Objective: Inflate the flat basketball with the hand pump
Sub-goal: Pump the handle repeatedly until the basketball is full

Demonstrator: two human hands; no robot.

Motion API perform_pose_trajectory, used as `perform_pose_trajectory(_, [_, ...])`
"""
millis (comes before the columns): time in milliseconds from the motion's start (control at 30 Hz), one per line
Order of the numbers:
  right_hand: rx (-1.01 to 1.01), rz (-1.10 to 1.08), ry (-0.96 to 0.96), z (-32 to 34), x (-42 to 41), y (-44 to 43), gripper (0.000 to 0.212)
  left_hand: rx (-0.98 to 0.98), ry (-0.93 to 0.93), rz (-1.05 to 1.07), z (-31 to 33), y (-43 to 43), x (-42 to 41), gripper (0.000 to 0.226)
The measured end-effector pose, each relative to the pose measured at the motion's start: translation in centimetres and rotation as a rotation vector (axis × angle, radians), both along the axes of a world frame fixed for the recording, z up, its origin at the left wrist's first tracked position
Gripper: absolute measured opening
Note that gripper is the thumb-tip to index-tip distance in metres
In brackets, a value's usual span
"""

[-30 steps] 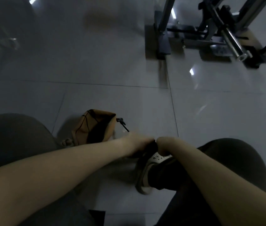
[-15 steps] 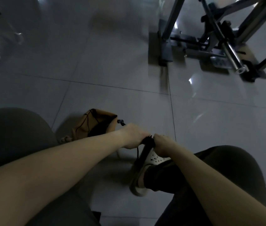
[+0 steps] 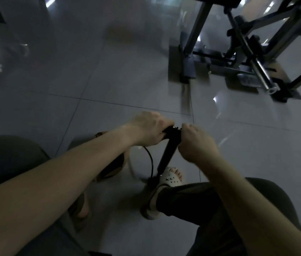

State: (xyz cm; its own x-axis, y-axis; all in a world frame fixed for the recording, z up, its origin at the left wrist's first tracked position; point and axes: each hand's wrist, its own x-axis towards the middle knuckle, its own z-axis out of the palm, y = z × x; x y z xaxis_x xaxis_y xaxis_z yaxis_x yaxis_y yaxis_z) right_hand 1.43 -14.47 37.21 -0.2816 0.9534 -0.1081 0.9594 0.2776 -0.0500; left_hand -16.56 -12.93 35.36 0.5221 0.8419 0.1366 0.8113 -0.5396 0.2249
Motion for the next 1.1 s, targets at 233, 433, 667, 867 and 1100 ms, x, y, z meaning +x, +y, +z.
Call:
perform_pose_trajectory(233, [0.059,0.026,0.007,-7.1,0.9,-4.8,0.032,-0.163,0.108,0.063,-4.2,-5.5,4.0,0.026])
perform_pose_trajectory(433, [-0.199,0.027,-0.003,-11.4,0.7,-4.3,0.018,-0.179,0.040,0.035,-11.0,-5.7,3.2,0.025])
perform_pose_trajectory(667, [-0.296,0.022,-0.141,-12.4,0.6,-4.0,0.039,-0.427,-0.010,0.059,-12.7,-4.6,3.8,0.027])
perform_pose_trajectory(867, [-0.255,0.031,-0.072,-9.1,-0.7,-4.5,0.014,-0.543,-0.103,0.117,-10.2,-4.8,1.5,0.031])
perform_pose_trajectory(1100, [0.149,0.017,-0.073,-1.2,-2.9,-3.7,0.022,-0.196,-0.434,0.159,-2.0,-4.6,-0.9,0.043])
